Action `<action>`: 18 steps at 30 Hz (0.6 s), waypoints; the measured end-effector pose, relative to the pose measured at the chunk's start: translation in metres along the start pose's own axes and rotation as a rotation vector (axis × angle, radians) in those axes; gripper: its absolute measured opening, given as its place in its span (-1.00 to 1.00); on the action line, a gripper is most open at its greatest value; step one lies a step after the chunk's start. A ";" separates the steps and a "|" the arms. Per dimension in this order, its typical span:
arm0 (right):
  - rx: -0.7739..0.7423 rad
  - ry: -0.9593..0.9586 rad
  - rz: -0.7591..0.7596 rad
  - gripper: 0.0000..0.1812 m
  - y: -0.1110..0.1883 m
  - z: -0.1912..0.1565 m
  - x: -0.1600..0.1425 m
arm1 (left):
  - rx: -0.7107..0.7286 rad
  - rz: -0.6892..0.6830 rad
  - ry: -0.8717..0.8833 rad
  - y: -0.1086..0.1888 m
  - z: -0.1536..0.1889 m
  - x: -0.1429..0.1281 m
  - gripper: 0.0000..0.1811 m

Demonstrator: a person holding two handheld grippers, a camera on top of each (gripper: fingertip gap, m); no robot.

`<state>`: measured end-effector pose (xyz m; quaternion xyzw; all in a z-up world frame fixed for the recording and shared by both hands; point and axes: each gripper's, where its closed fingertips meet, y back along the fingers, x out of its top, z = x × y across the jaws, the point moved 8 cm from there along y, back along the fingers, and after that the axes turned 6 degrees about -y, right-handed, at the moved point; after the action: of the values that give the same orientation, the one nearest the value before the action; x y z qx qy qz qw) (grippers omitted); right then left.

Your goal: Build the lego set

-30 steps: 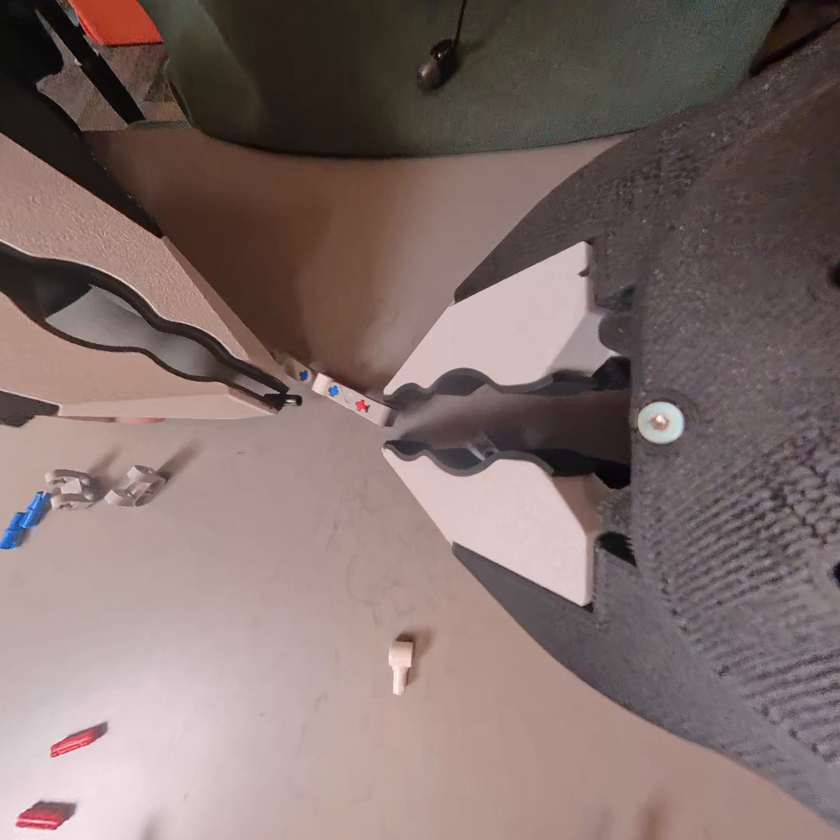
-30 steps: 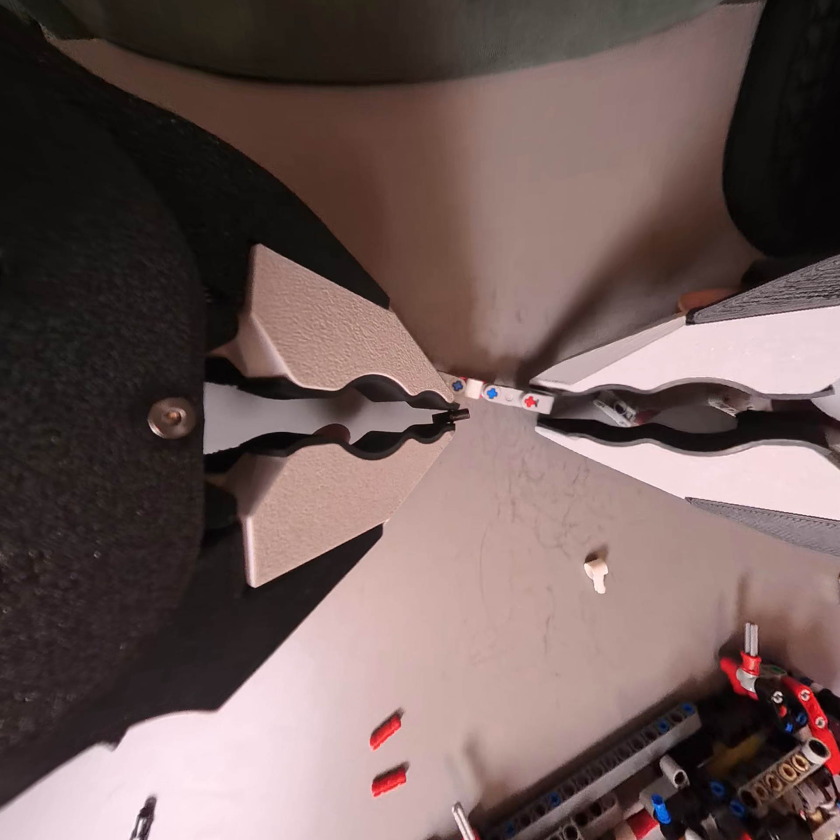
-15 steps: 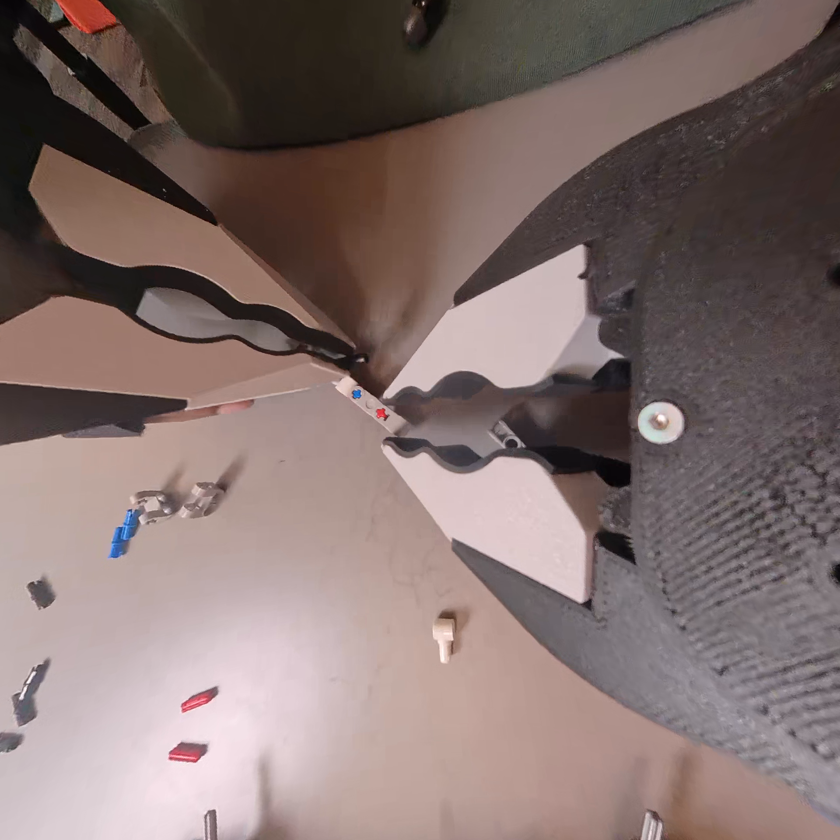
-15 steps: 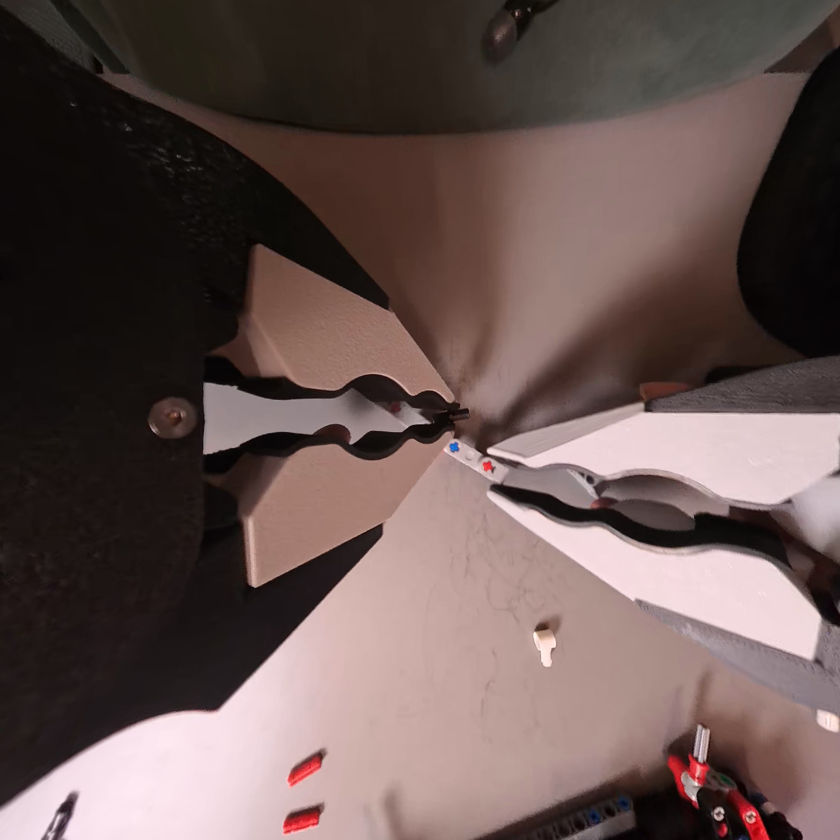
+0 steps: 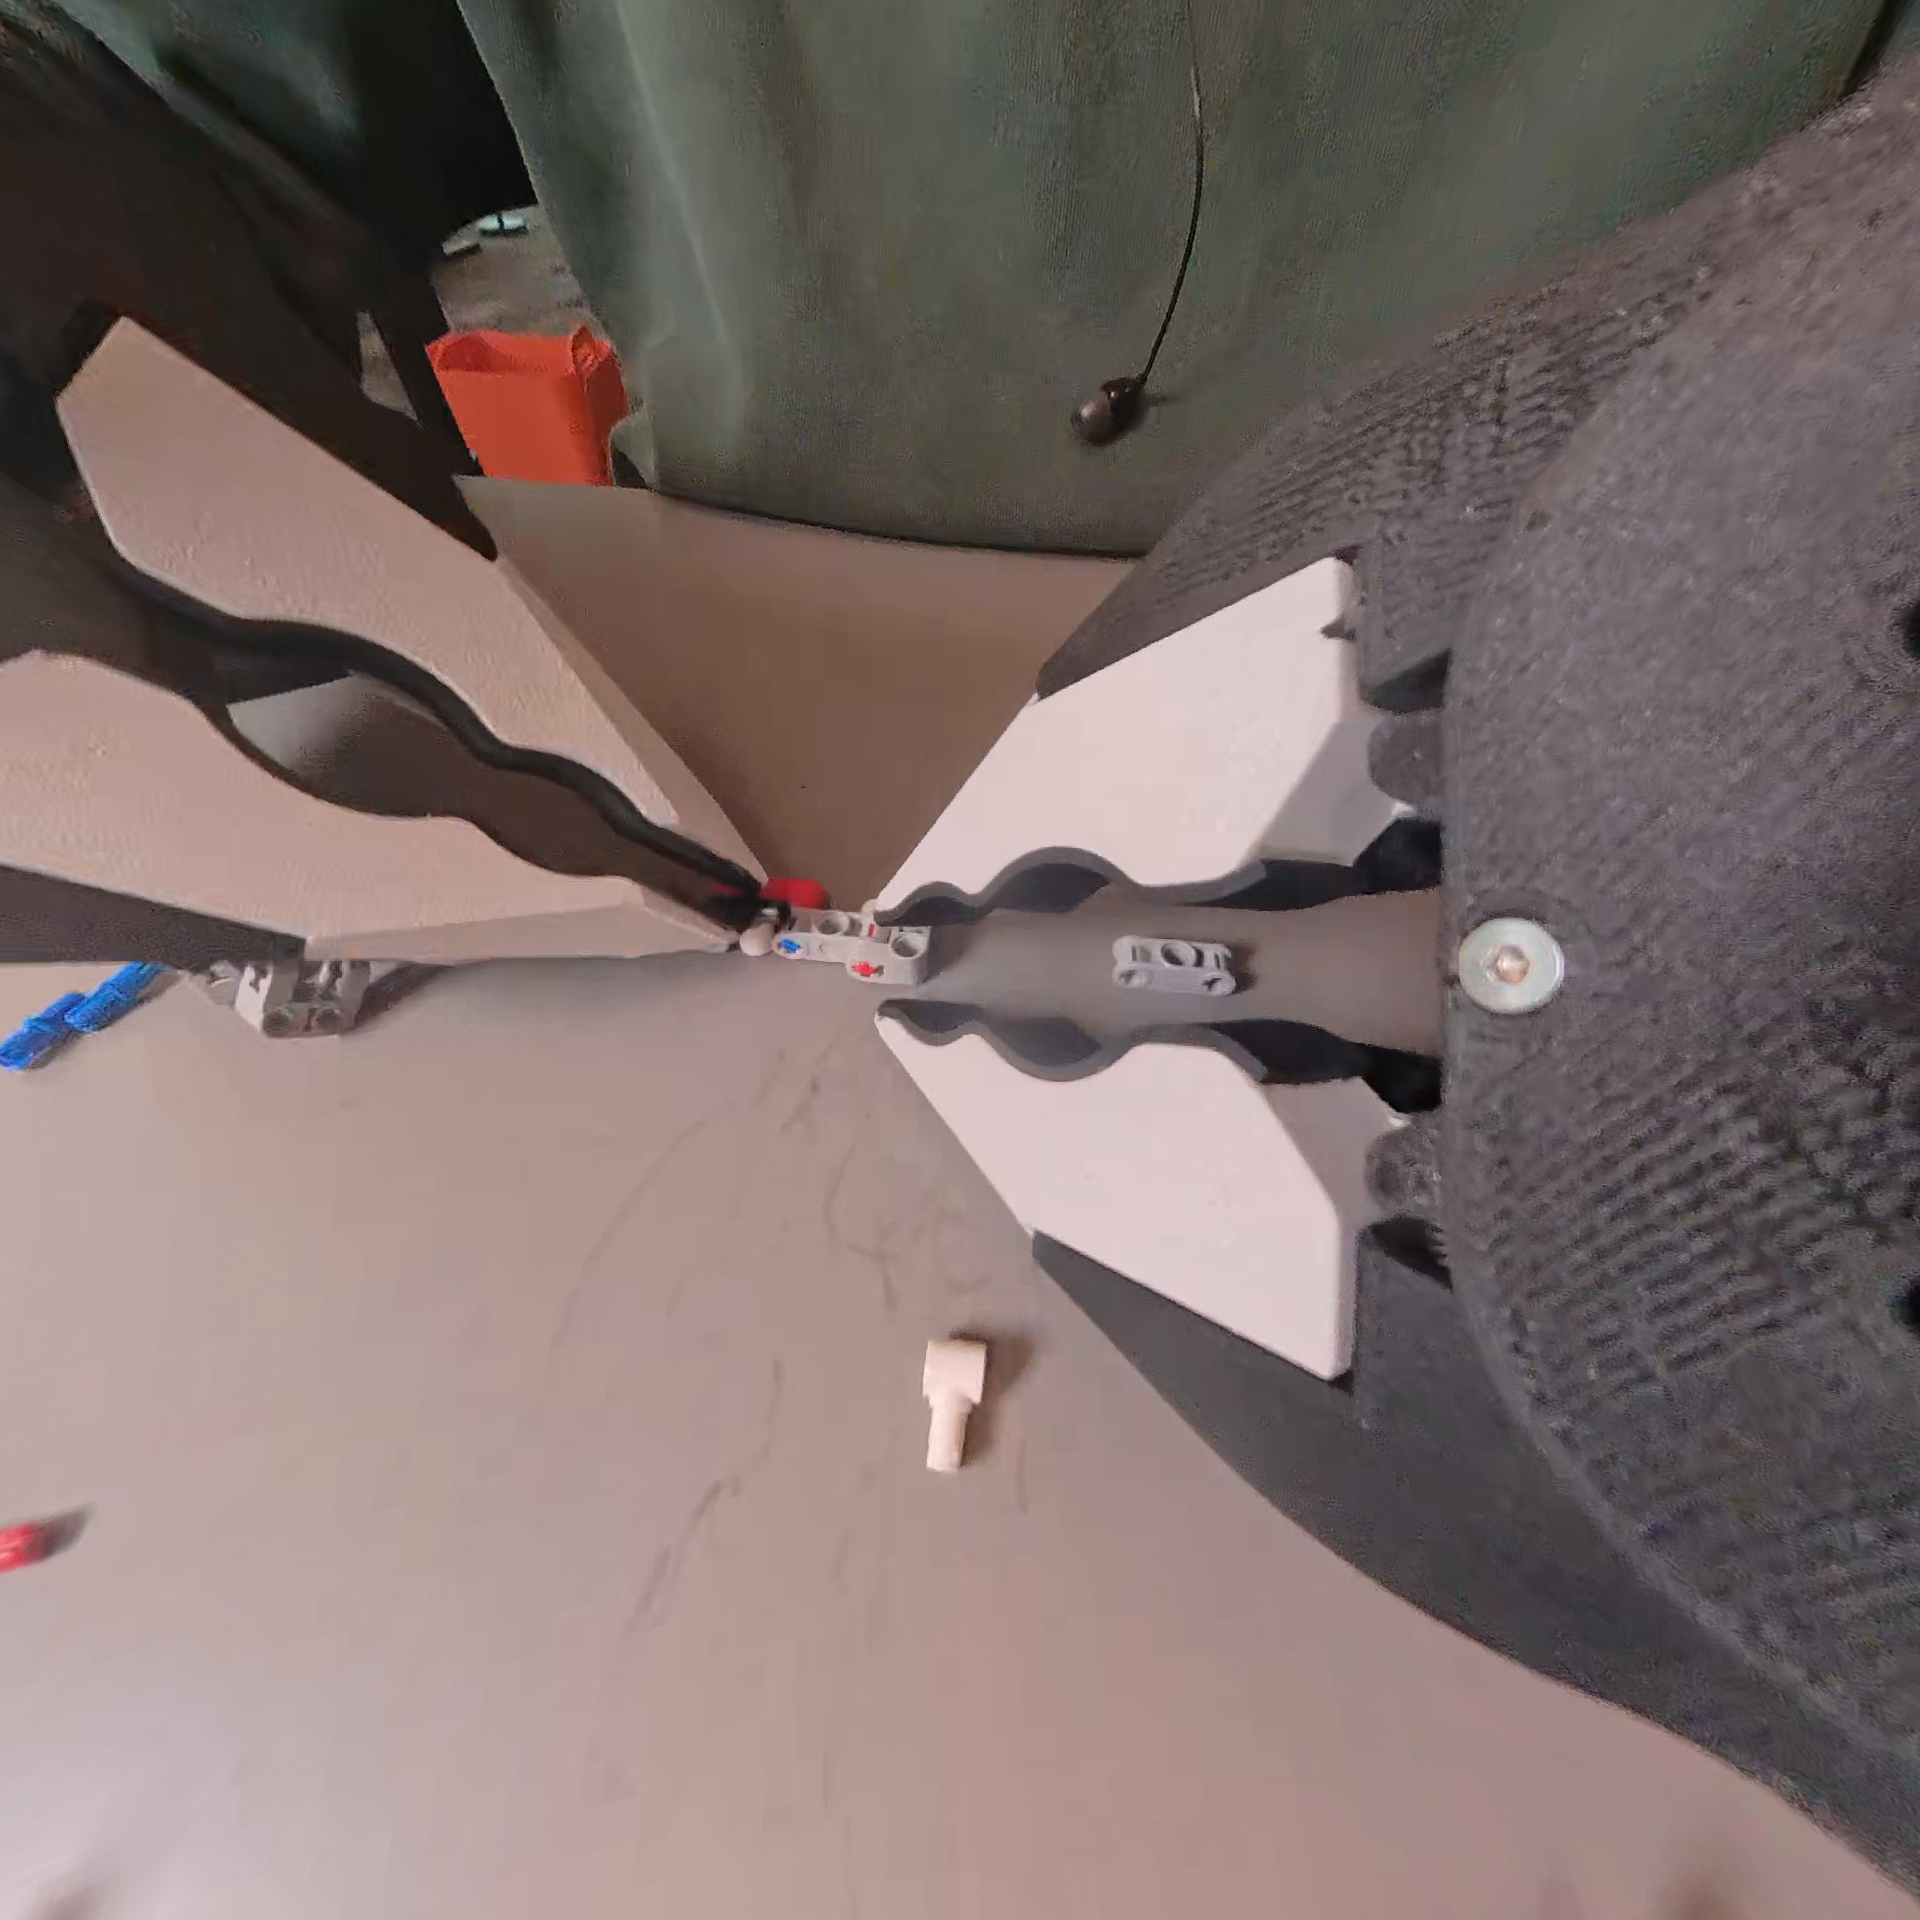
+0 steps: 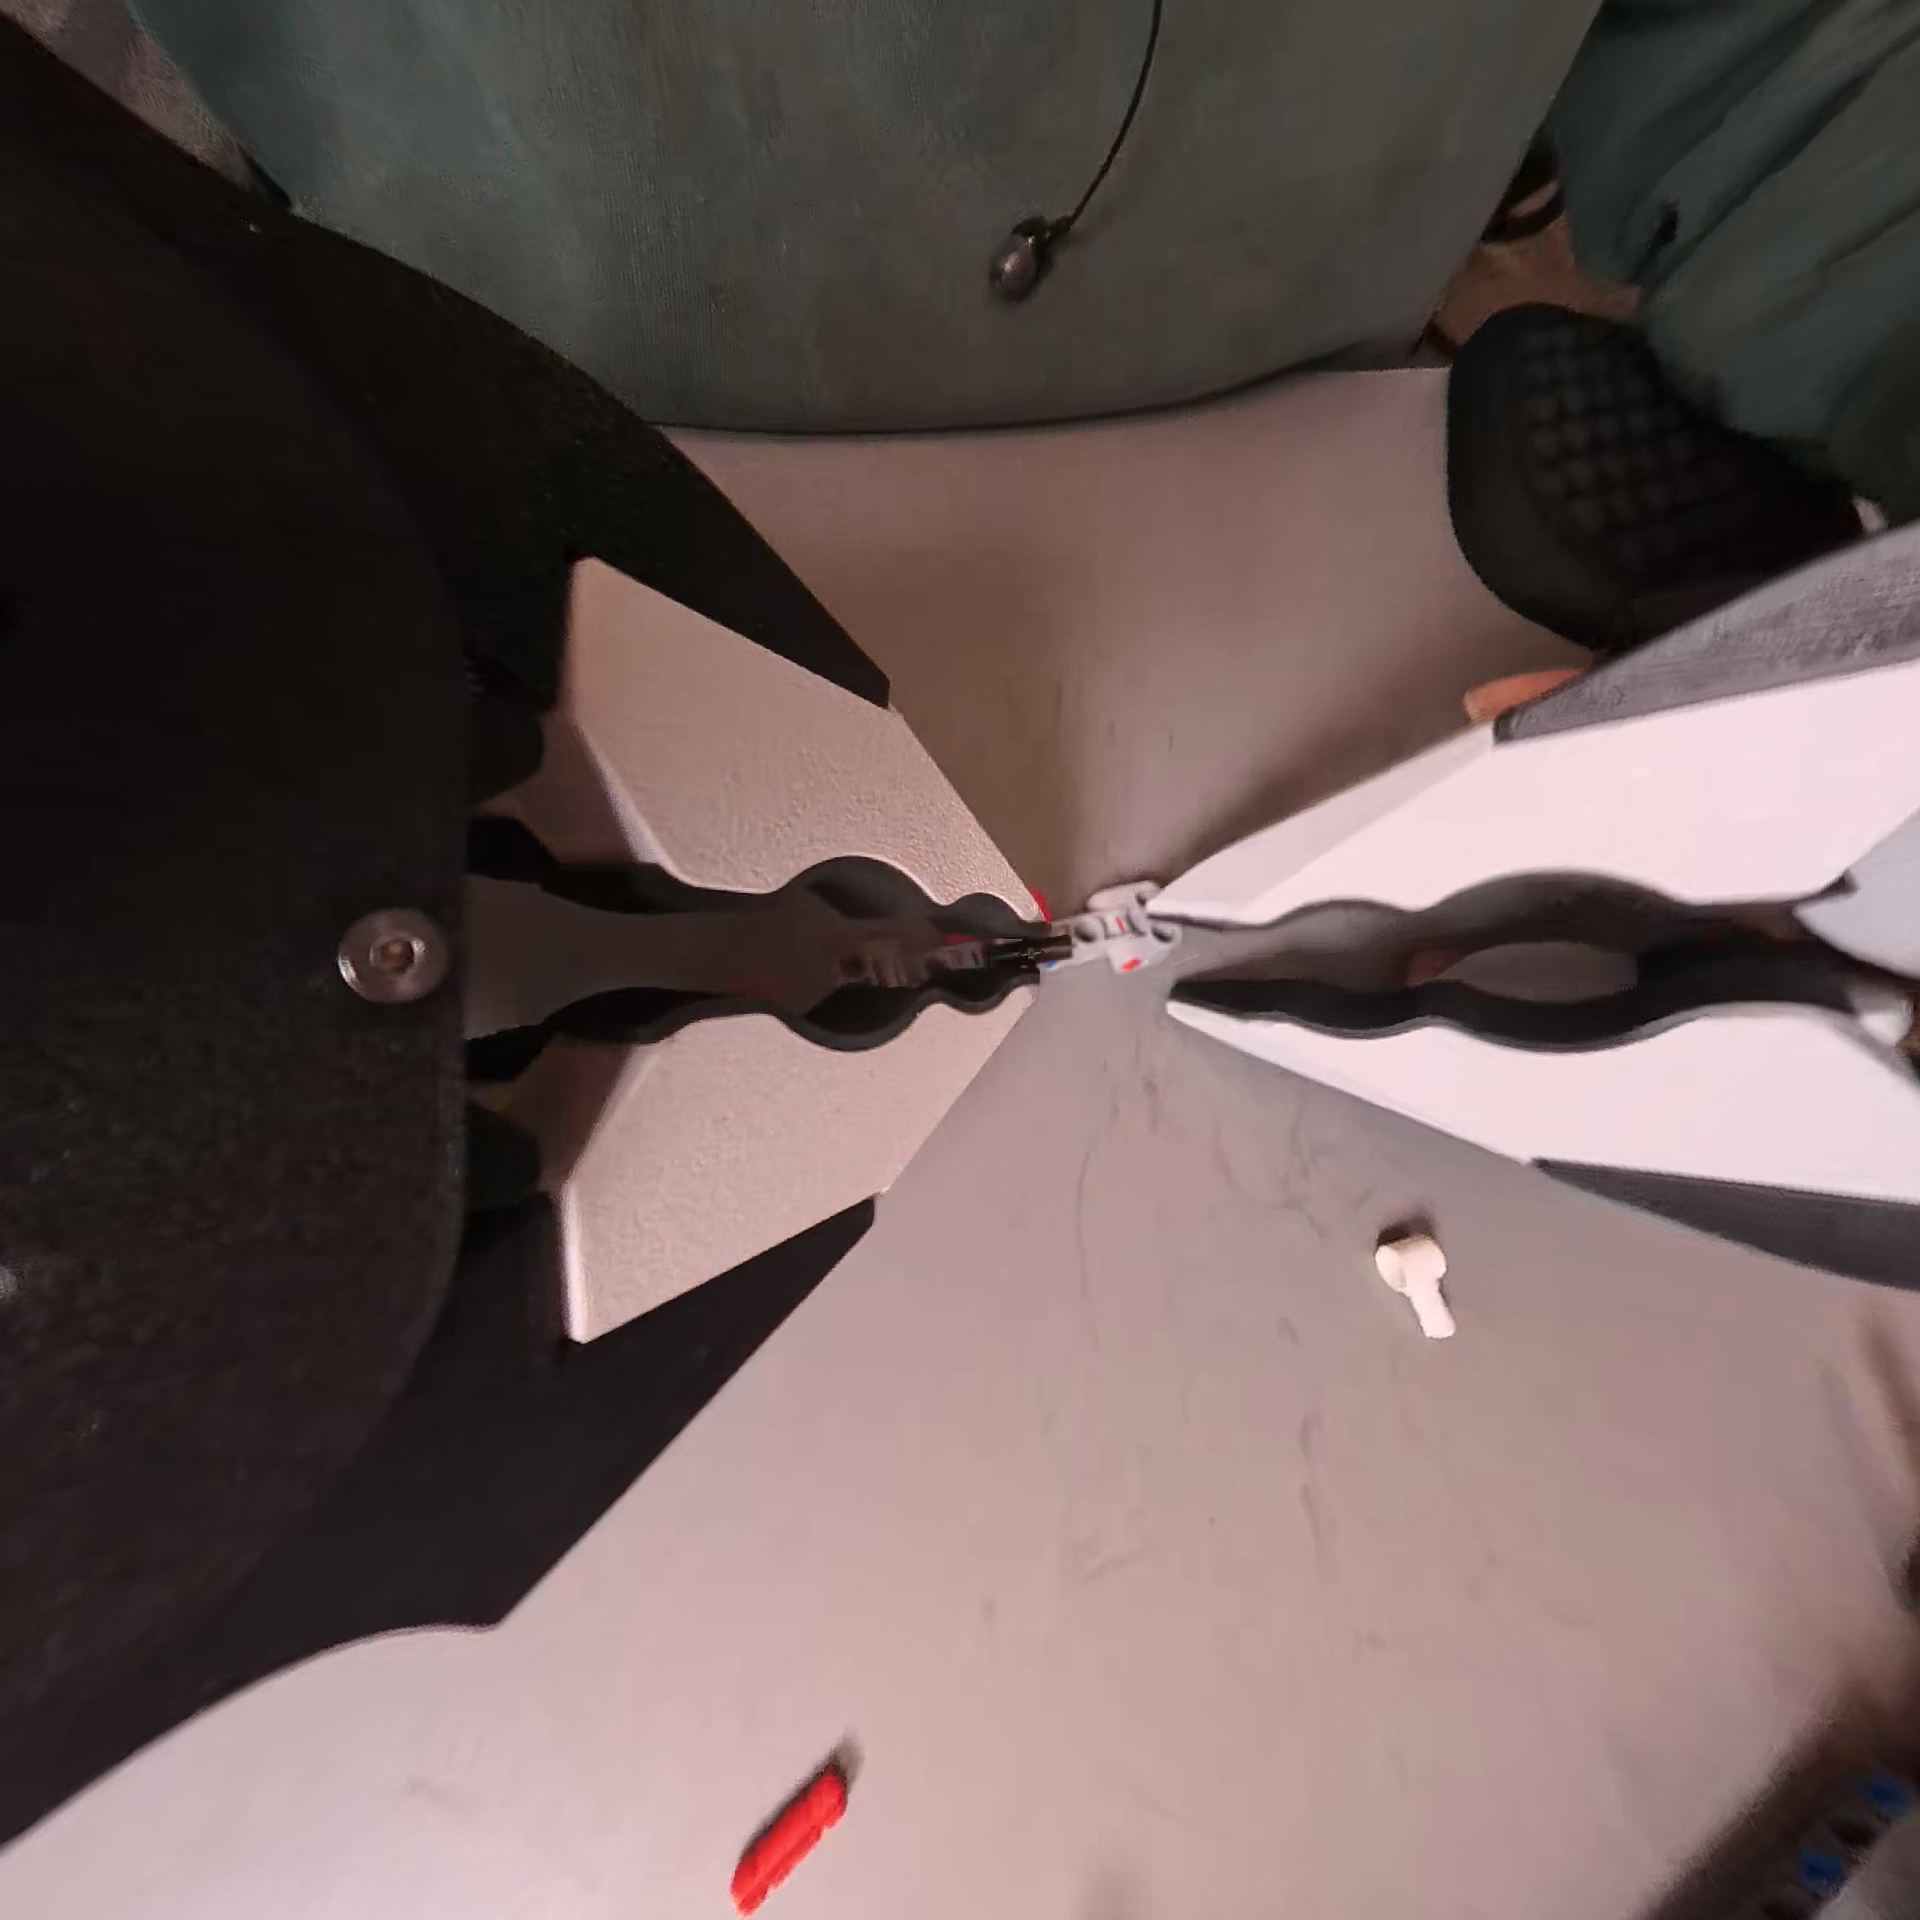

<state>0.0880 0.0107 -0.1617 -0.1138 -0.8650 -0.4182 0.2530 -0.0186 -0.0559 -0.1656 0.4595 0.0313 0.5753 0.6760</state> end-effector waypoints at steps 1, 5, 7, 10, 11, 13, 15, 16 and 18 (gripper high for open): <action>0.007 -0.008 -0.002 -0.97 0.000 0.001 0.000 | 0.024 0.007 -0.018 0.002 0.000 0.001 -0.81; -0.014 0.026 0.067 -0.96 0.011 -0.004 0.003 | 0.125 0.099 -0.223 0.012 0.018 0.000 -0.69; -0.071 0.059 0.098 -0.97 0.020 -0.008 0.001 | 0.207 0.091 -0.340 0.008 0.029 -0.009 -0.67; -0.165 0.109 0.095 -0.96 0.027 -0.014 -0.008 | 0.342 0.050 -0.459 -0.007 0.034 -0.020 -0.64; -0.190 0.126 0.081 -0.96 0.027 -0.016 -0.011 | 0.380 0.047 -0.486 -0.011 0.034 -0.021 -0.65; -0.230 0.158 0.047 -0.97 0.024 -0.020 -0.015 | 0.410 0.054 -0.520 -0.017 0.037 -0.019 -0.78; -0.273 0.204 0.005 -0.97 0.021 -0.025 -0.016 | 0.457 0.047 -0.528 -0.021 0.040 -0.018 -0.84; -0.298 0.238 -0.021 -0.97 0.020 -0.028 -0.017 | 0.472 0.044 -0.529 -0.022 0.042 -0.018 -0.84; -0.330 0.319 -0.078 -0.96 0.017 -0.033 -0.017 | 0.485 0.045 -0.534 -0.024 0.047 -0.021 -0.84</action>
<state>0.1210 -0.0048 -0.1424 -0.0524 -0.7375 -0.5763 0.3482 0.0194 -0.0980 -0.1642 0.7413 -0.0211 0.4254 0.5187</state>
